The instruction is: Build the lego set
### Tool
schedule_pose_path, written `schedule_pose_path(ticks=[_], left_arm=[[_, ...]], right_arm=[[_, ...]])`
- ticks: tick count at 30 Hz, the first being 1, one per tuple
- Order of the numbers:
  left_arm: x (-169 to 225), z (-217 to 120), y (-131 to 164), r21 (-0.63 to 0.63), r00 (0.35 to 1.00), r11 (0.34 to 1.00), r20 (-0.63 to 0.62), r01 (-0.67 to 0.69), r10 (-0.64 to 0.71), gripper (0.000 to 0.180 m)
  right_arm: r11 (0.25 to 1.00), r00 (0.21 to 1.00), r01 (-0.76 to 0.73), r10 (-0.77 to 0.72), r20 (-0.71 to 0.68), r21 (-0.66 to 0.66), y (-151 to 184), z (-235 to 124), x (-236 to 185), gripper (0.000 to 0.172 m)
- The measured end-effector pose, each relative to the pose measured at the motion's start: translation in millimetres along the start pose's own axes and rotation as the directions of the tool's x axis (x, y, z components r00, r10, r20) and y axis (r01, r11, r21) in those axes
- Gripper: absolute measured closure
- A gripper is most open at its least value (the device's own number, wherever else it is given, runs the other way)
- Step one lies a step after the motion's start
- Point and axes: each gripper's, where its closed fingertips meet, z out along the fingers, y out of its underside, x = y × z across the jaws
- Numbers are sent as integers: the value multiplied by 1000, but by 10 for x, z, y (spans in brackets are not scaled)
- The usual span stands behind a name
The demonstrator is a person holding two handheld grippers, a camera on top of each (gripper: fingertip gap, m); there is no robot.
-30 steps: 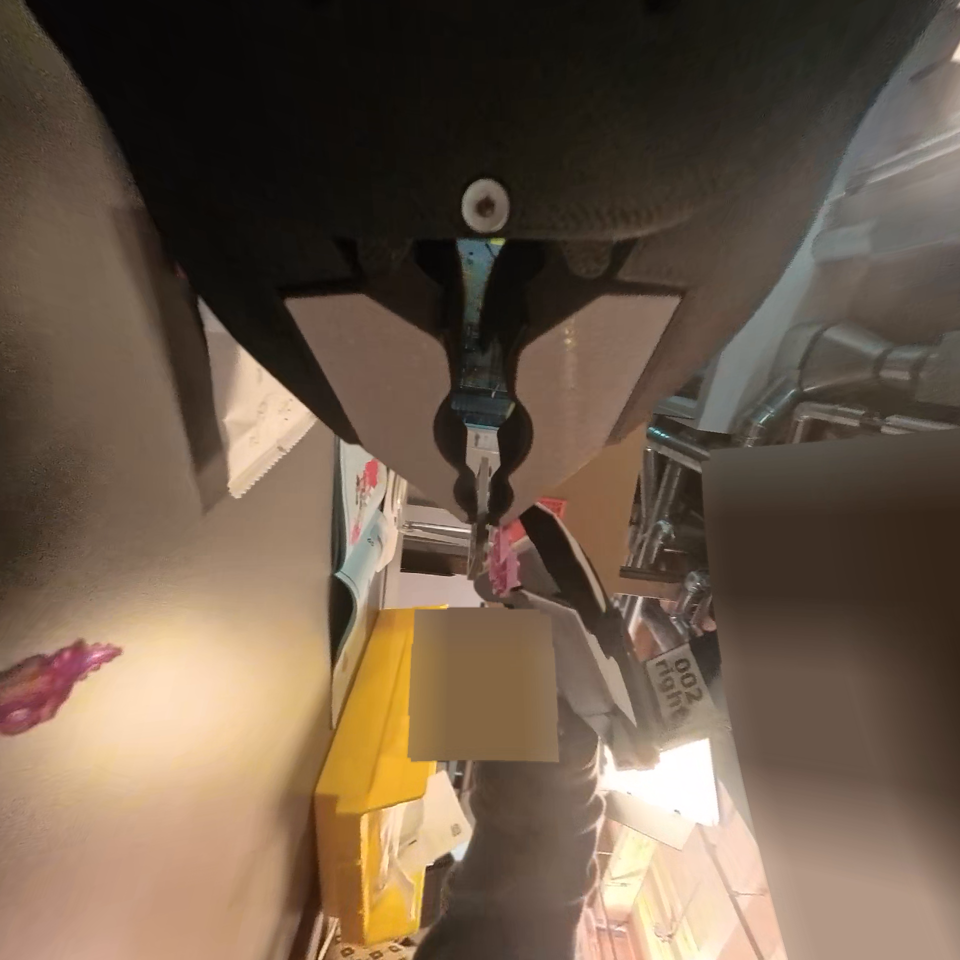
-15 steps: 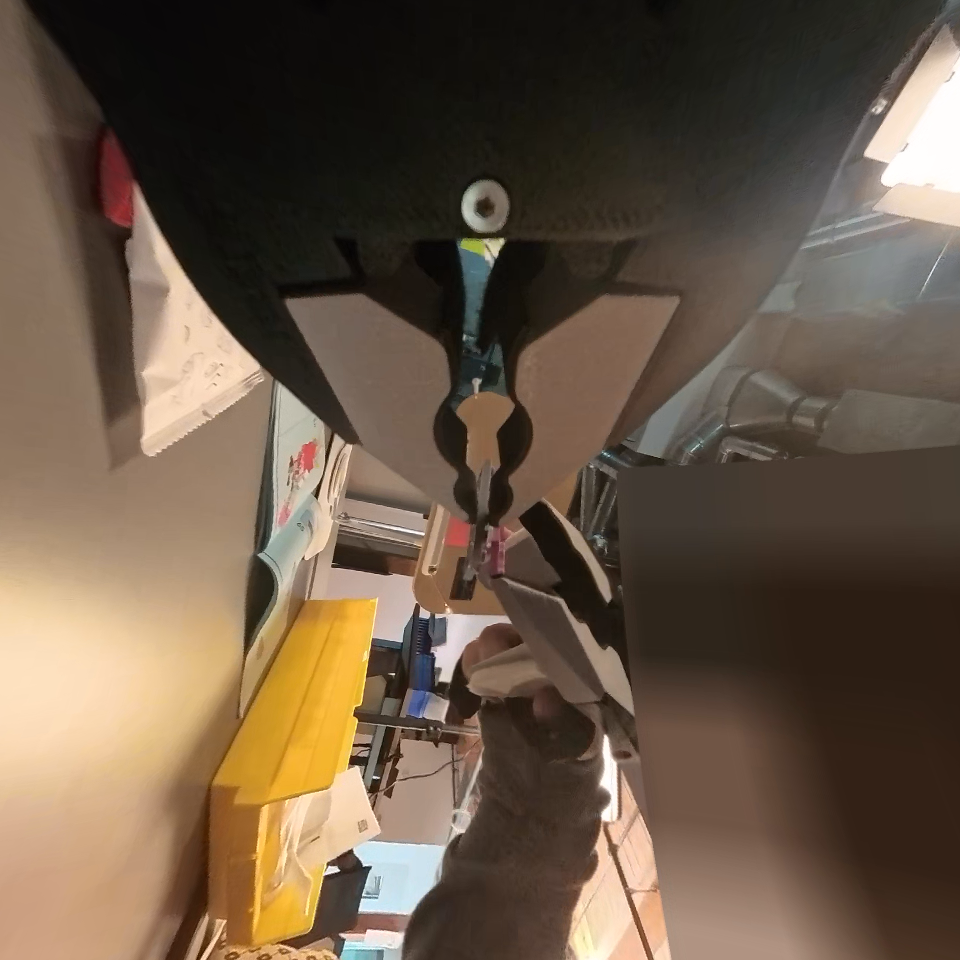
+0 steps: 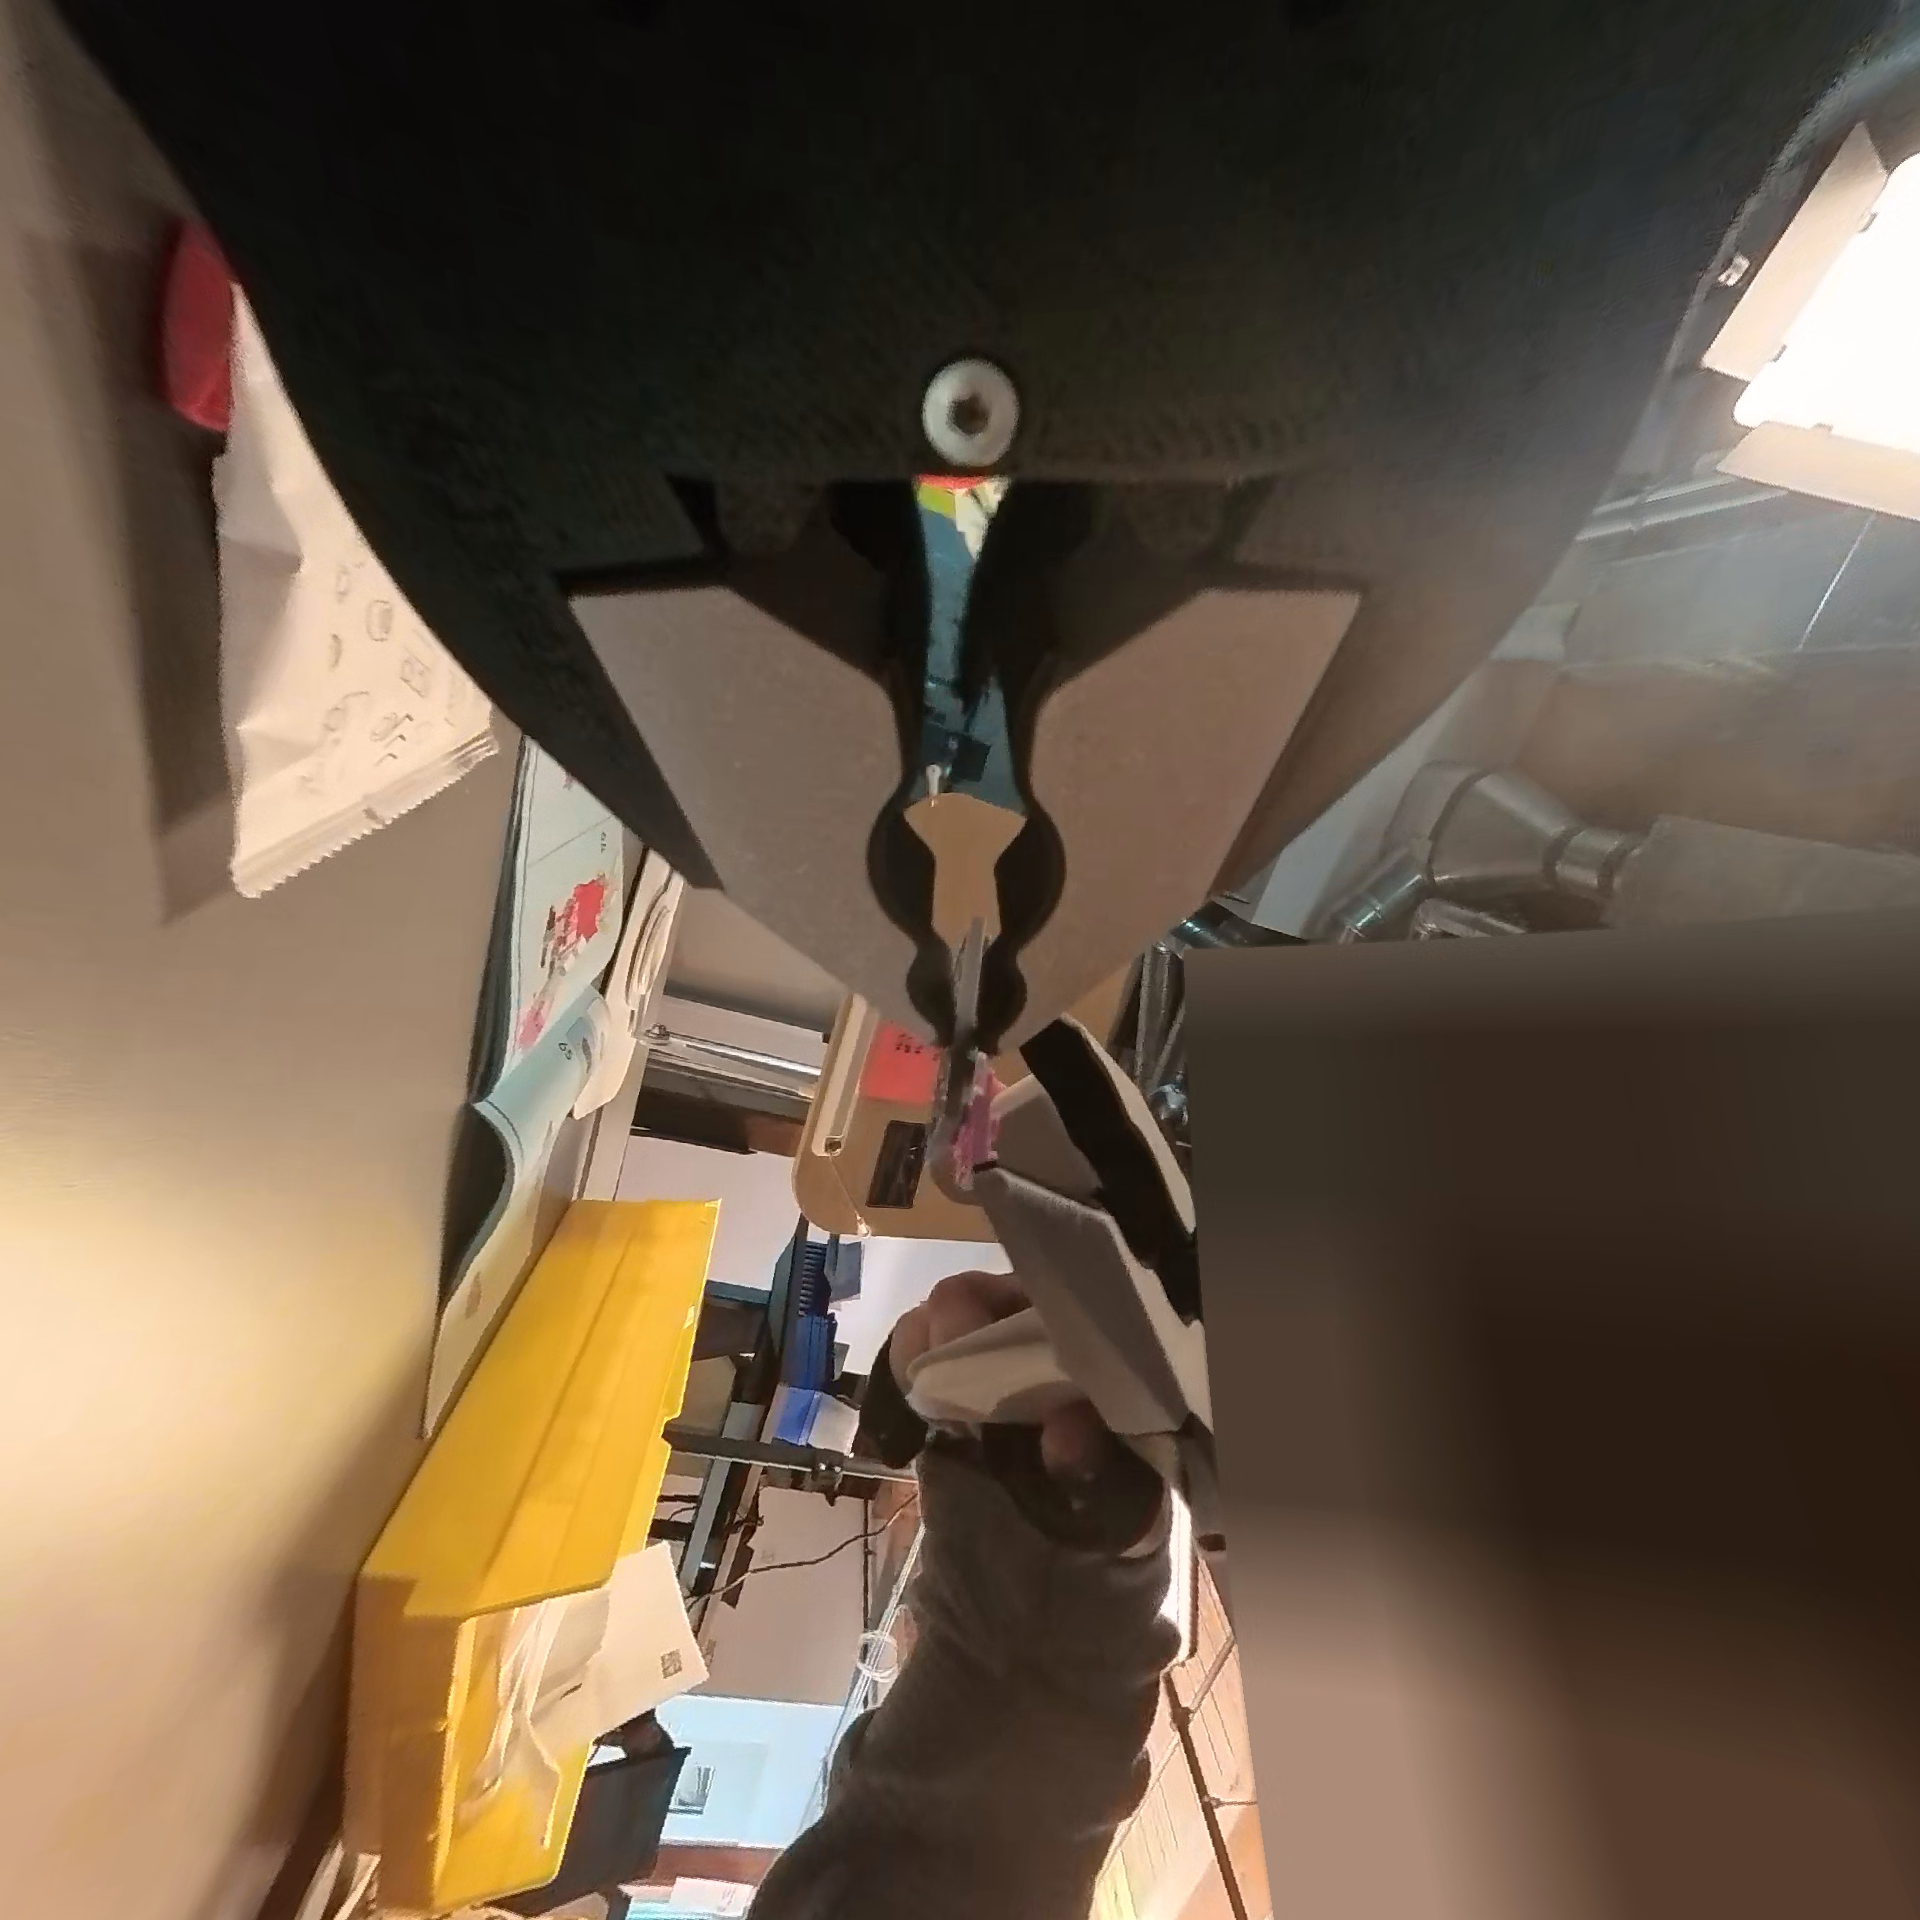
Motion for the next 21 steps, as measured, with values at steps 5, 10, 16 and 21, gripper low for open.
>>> schedule_pose_path(ticks=[5, 10, 16, 21], left_arm=[[-55, -5, 8, -6, 1000, 1000, 23, 12, -11, 178], [-96, -13, -12, -3, 999, 1000, 35, 30, -30, 178], [-118, -19, -11, -2, 997, 998, 36, 62, -62, 178], [-175, -34, -40, 19, 992, 992, 42, 121, -122, 179]], right_arm=[[1000, 1000, -8, 8, -4, 14, -54, -16, 9, 126], [999, 999, -34, 34, 28, 8, -89, -27, -13, 126], [999, 999, 49, -49, 13, 14, -100, -29, -16, 126], [998, 999, 5, -7, 31, 68, -170, -54, -41, 126]])
